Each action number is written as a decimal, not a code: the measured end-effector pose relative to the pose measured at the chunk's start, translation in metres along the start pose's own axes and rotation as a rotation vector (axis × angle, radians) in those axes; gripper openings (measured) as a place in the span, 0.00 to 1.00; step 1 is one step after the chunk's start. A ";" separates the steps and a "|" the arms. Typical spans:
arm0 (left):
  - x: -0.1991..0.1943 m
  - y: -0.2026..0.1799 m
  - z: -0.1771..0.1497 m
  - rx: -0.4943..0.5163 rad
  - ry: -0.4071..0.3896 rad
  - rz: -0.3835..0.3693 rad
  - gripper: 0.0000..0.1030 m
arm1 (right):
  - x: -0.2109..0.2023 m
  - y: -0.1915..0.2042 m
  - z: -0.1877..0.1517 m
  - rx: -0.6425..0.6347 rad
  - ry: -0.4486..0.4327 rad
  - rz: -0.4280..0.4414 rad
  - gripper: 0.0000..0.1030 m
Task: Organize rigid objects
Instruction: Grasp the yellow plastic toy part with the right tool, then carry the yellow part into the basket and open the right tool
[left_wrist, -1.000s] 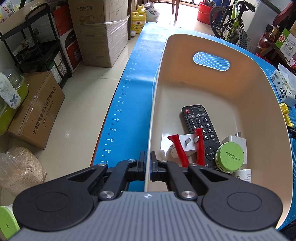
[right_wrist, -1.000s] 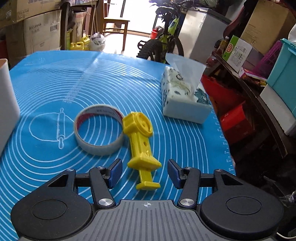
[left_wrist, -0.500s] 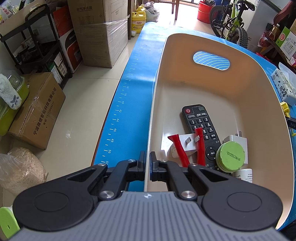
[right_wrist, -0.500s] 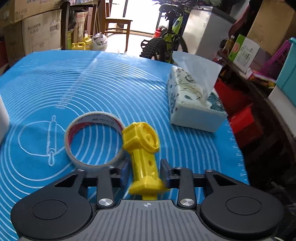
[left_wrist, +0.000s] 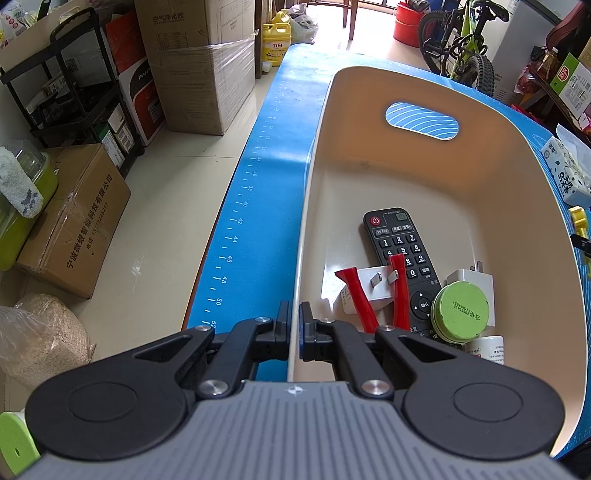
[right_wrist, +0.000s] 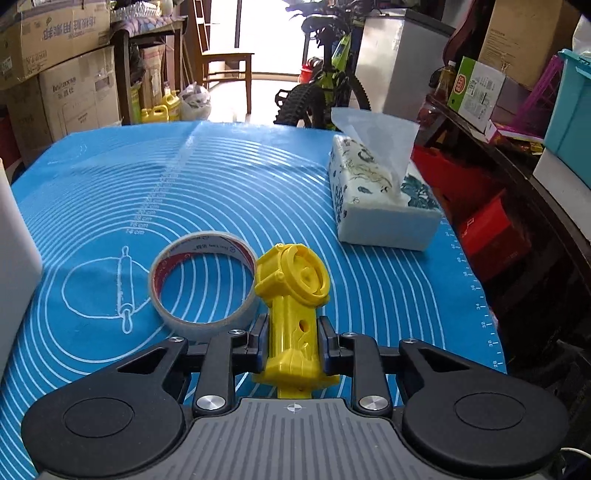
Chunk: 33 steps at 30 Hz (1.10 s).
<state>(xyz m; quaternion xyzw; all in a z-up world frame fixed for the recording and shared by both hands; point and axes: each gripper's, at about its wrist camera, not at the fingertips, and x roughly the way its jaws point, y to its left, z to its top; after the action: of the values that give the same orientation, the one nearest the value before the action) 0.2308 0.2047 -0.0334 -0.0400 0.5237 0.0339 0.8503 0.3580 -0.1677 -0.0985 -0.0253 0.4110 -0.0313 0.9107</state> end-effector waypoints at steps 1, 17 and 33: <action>0.000 0.000 0.000 0.000 0.000 0.000 0.05 | -0.004 0.000 0.001 0.003 -0.008 0.005 0.34; 0.000 -0.001 0.000 0.000 0.001 -0.001 0.05 | -0.093 0.045 0.030 -0.032 -0.164 0.123 0.34; 0.000 -0.001 0.000 0.001 0.001 0.000 0.05 | -0.133 0.170 0.043 -0.205 -0.175 0.394 0.34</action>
<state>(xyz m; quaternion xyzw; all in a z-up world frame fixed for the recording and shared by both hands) 0.2308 0.2033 -0.0331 -0.0394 0.5241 0.0337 0.8501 0.3084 0.0134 0.0167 -0.0394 0.3283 0.1914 0.9241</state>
